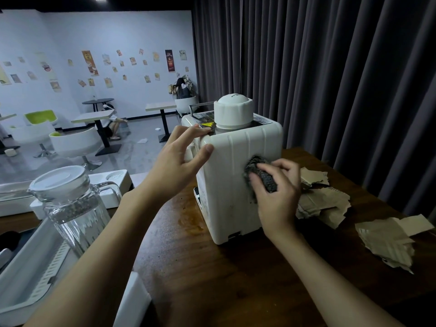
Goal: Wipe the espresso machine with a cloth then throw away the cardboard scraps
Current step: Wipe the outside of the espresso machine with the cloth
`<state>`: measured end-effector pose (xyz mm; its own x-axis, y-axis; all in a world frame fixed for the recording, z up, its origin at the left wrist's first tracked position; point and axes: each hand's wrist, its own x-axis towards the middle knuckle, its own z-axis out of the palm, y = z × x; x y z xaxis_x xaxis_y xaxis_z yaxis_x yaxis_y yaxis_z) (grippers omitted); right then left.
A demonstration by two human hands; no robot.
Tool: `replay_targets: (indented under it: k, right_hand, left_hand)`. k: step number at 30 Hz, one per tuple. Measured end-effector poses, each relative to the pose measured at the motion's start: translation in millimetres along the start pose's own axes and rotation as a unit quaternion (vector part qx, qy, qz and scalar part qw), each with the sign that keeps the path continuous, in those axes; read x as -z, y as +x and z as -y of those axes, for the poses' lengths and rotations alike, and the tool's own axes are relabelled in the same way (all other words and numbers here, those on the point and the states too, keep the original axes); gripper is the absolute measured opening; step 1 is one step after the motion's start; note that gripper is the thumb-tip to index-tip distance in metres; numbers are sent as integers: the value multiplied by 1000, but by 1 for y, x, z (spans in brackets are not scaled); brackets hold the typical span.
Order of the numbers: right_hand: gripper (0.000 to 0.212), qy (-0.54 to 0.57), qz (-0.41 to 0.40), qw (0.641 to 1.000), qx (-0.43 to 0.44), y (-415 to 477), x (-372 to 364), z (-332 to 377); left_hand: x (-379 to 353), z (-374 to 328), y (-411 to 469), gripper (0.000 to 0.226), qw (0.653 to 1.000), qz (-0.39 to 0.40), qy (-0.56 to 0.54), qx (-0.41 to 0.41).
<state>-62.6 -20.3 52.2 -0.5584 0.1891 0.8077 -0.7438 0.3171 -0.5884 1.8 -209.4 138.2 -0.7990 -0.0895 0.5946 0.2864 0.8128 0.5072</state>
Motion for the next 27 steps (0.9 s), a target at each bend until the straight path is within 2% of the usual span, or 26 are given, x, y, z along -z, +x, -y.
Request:
replay_targets:
  k: [4,11,24,27]
  right_hand:
    - [25,-8,-30,999,-41,9,9,-17]
    - [24,1,-54,997,-55,-3,-1,-10]
    - [19,47,98,992,68,-59,-31,27]
    - [19,36,81,995,55,-50,-23,17]
  left_hand:
    - [-1,-1,1,46,1000,-2,3,3]
    - [-1,-3,-2,50,1000,-3,-2,12]
    - [-4,-3,-3,48,1000,-14,-9,-6]
    - [-4,-2,-4,43,1000,-17,-7,-11]
